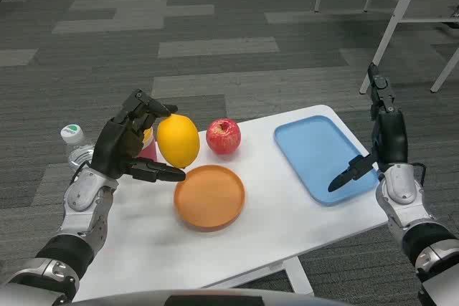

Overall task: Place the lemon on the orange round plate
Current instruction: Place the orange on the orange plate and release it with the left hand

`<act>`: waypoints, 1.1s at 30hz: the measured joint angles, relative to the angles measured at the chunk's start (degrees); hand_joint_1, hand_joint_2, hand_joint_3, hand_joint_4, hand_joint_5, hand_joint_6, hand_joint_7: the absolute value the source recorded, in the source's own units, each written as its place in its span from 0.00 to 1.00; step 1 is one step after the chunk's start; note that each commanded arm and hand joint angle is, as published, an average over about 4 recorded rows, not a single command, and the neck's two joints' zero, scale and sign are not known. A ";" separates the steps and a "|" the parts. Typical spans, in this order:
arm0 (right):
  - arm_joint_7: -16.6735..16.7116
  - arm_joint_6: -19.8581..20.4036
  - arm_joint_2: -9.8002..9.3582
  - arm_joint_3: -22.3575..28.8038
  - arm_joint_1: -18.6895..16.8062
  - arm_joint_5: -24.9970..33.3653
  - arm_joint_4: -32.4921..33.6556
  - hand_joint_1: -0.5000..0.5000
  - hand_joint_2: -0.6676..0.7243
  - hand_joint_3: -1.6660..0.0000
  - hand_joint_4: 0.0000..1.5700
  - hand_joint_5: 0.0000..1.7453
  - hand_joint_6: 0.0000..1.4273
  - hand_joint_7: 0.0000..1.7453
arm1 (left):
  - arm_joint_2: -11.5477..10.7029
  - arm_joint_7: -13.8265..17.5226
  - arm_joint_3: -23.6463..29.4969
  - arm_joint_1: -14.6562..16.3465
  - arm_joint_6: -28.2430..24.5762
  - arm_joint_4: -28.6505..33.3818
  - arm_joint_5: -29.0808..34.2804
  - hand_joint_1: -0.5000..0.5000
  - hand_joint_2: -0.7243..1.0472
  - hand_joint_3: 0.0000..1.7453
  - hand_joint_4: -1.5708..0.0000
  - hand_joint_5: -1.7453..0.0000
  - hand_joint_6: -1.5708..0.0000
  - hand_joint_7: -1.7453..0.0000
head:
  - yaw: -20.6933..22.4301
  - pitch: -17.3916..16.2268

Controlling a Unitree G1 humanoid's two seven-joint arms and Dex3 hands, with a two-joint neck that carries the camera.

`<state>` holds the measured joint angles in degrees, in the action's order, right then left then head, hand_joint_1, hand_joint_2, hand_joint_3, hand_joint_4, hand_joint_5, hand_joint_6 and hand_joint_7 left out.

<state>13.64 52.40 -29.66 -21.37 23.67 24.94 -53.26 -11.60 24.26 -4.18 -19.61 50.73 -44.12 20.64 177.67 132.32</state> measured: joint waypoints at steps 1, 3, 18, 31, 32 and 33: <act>0.06 0.00 0.01 0.00 0.00 0.00 0.17 0.08 1.00 1.00 0.20 0.00 0.00 0.00 | 0.01 -0.51 -0.39 0.09 0.33 -0.09 0.05 1.00 0.65 0.05 1.00 0.35 0.67 0.04 | -0.30 0.25; 0.19 -0.01 0.05 0.00 -0.01 0.00 0.72 0.08 1.00 1.00 0.20 0.00 0.00 0.00 | 0.22 -1.40 -1.30 0.42 0.85 -0.28 0.11 1.00 0.65 0.05 1.00 0.35 0.67 0.04 | -0.91 0.76; 0.38 -0.01 0.19 -0.01 0.00 -0.01 1.56 0.08 1.00 1.00 0.22 0.00 0.00 0.00 | 0.79 -2.08 -3.04 1.44 1.33 -0.47 0.16 1.00 0.68 0.03 1.00 0.35 0.67 0.04 | -0.83 0.66; 0.41 0.00 0.23 -0.02 0.00 -0.02 1.37 0.07 1.00 1.00 0.22 0.00 0.00 0.00 | 4.16 -10.98 -6.79 -1.37 -0.66 -8.98 -3.07 1.00 0.70 0.05 1.00 0.37 0.70 0.04 | -1.25 -0.10; 0.41 0.00 0.27 -0.02 0.00 -0.02 1.32 0.07 1.00 1.00 0.22 0.00 0.00 0.00 | 4.72 -11.94 -7.10 -2.42 -1.41 -10.75 -3.93 1.00 0.70 0.05 1.00 0.35 0.70 0.04 | -1.36 -0.15; 0.41 0.00 0.31 -0.03 -0.01 -0.02 1.28 0.07 1.00 1.00 0.22 0.00 0.00 0.00 | 5.13 -12.68 -7.53 -3.59 -1.97 -12.80 -4.61 1.00 0.70 0.05 1.00 0.35 0.70 0.04 | -1.47 -0.20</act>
<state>14.06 52.40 -29.34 -21.40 23.66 24.93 -51.99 -6.47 11.58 -11.71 -23.20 48.76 -56.92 16.03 176.19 132.12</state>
